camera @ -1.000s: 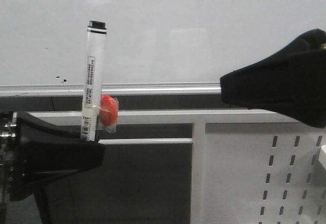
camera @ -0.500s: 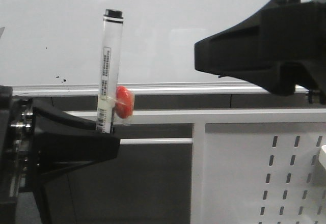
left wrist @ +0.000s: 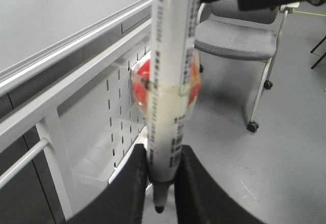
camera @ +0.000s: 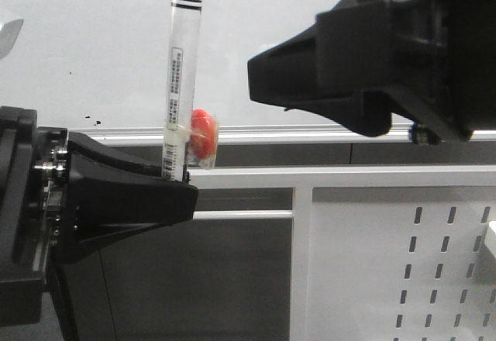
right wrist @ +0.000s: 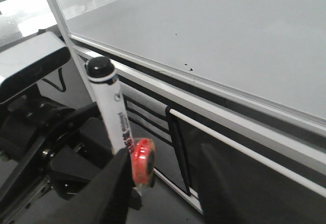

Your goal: Write number 1 on whiteboard

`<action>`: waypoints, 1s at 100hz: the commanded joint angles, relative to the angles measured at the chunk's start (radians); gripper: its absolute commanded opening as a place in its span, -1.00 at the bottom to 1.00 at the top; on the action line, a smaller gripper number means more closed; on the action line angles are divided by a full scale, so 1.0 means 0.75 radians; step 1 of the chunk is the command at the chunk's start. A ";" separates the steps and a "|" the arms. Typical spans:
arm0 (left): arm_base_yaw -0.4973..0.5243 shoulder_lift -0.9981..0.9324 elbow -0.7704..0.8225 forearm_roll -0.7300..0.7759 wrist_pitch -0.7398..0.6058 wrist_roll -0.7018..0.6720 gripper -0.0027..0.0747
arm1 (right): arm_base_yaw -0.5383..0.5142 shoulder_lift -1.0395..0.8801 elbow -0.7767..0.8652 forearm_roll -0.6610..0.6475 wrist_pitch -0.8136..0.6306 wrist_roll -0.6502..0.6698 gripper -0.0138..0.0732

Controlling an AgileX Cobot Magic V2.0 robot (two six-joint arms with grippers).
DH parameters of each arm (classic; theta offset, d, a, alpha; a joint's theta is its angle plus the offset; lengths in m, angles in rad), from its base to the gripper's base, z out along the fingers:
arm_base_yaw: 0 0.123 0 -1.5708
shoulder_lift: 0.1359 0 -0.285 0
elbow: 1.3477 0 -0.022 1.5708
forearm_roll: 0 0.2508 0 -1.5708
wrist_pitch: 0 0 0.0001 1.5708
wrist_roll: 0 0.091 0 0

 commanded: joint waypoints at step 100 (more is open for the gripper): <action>-0.080 -0.028 -0.080 0.075 -0.278 -0.046 -0.99 | 0.120 0.065 -0.125 -0.048 -0.194 0.034 -0.05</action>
